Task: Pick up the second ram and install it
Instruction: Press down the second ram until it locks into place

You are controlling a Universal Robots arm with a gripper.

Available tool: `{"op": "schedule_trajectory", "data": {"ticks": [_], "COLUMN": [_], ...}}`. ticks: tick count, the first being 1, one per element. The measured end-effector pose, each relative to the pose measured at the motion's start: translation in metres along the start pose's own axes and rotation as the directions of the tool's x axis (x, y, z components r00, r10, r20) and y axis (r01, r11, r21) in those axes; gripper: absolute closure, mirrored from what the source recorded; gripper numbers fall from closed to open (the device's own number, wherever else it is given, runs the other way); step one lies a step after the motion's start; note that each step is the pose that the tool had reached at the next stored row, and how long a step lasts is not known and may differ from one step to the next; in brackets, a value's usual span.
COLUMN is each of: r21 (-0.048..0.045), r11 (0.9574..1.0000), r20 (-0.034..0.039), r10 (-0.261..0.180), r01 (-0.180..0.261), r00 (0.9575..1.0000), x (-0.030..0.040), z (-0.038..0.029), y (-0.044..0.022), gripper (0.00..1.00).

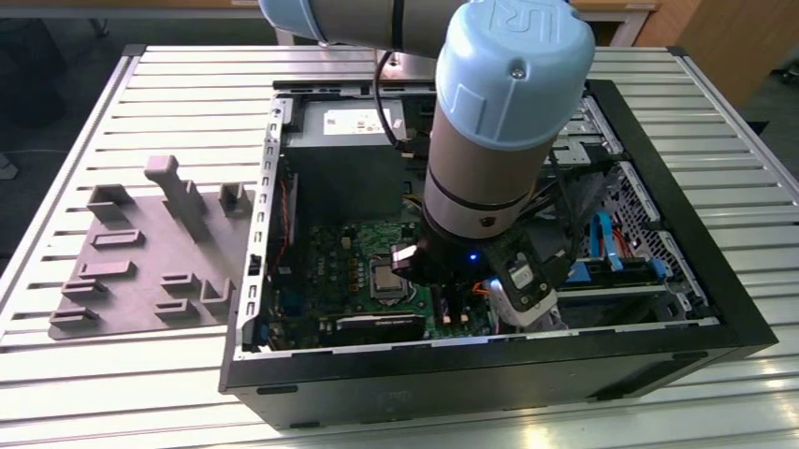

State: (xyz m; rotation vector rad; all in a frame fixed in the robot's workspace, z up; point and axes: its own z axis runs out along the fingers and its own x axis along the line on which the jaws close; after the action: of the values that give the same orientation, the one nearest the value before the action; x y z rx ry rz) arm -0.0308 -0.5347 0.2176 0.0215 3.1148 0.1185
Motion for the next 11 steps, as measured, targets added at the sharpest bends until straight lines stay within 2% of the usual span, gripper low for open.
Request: {"op": "schedule_trajectory", "data": {"ticks": [8, 11], "r21": [0.0001, -0.0018], "r11": [1.0000, 1.0000], "r20": [0.0000, 0.0005], "r10": [0.000, 0.000], "r01": [0.000, 0.000], "r00": [1.0000, 1.0000], "x": [0.0001, 0.0000], "z": [0.0017, -0.0002], "y": [-0.0002, 0.0002], "gripper": [0.89, 0.89]}}
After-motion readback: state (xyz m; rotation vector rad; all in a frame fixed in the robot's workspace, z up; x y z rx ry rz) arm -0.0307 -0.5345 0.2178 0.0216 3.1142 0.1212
